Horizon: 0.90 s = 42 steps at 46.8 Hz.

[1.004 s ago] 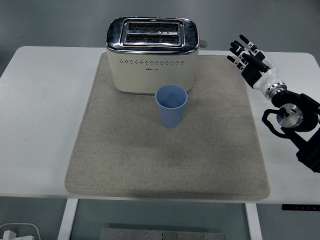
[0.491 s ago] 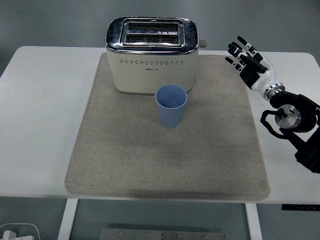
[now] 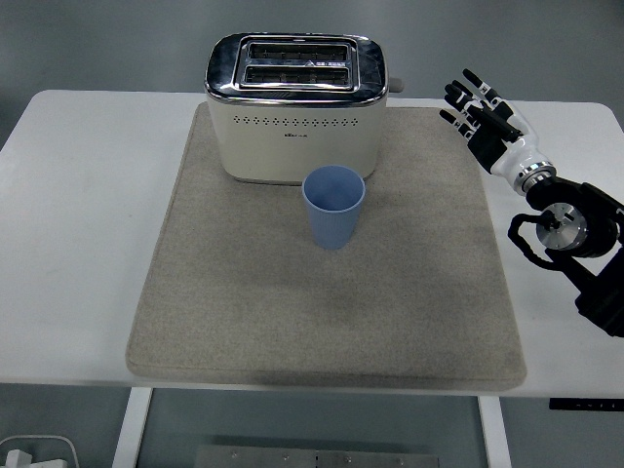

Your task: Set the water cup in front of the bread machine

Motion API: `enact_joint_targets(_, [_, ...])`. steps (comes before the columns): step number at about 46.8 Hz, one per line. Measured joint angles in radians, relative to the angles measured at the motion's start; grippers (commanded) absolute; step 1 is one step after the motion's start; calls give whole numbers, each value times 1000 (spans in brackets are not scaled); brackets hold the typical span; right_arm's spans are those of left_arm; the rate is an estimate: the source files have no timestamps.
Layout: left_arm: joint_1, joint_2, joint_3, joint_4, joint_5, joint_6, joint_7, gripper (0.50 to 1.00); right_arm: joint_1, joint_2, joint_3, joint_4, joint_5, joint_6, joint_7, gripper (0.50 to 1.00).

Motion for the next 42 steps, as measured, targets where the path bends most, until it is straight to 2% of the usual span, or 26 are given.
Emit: enact_joint_targets(42, [-1,0,0,0,2,-1,1,1000,0,0,10,2,2,2,1,928])
